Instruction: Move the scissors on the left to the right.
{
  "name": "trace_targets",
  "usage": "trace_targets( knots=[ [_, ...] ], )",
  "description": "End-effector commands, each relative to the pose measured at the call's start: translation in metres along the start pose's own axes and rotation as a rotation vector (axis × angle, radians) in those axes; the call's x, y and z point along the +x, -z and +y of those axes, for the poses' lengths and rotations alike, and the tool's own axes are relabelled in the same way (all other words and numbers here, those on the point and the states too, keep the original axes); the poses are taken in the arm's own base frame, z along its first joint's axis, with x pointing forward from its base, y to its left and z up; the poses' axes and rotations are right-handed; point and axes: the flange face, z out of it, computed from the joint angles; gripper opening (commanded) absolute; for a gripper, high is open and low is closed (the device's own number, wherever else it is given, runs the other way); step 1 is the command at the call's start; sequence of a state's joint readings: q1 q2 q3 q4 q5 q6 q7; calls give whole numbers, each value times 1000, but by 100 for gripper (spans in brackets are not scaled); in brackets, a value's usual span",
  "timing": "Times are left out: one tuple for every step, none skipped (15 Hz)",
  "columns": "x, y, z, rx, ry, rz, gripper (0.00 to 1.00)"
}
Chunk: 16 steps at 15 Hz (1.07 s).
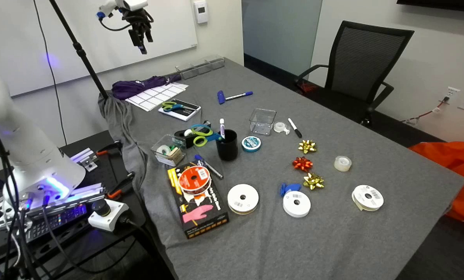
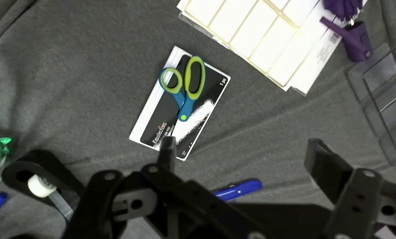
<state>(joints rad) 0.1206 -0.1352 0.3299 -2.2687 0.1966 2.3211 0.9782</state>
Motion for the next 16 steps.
trace_targets(
  knots=[
    [19,-61,-12,-34,-191,34,100],
    [25,-74,-11,-63,-244,51,100],
    [33,-90,-9,-118,-290,69,100],
    [39,-102,-7,-168,-331,85,100],
    [46,-114,-5,-212,-359,97,100],
    [51,-124,-5,-244,-379,101,100],
    [56,-135,-5,-291,-382,78,100],
    [58,-143,-6,-315,-376,45,100],
    [61,-152,-9,-311,-346,1,100],
    [63,-157,-11,-318,-330,-16,100],
    [65,-163,-13,-318,-293,-28,100],
    [67,-166,-15,-320,-274,-13,100],
    [62,-159,-7,-303,-315,2,100],
    [64,-163,-9,-305,-303,-2,100],
    [65,-166,-11,-306,-298,-4,100],
    [65,-167,-12,-306,-296,-5,100]
  ],
)
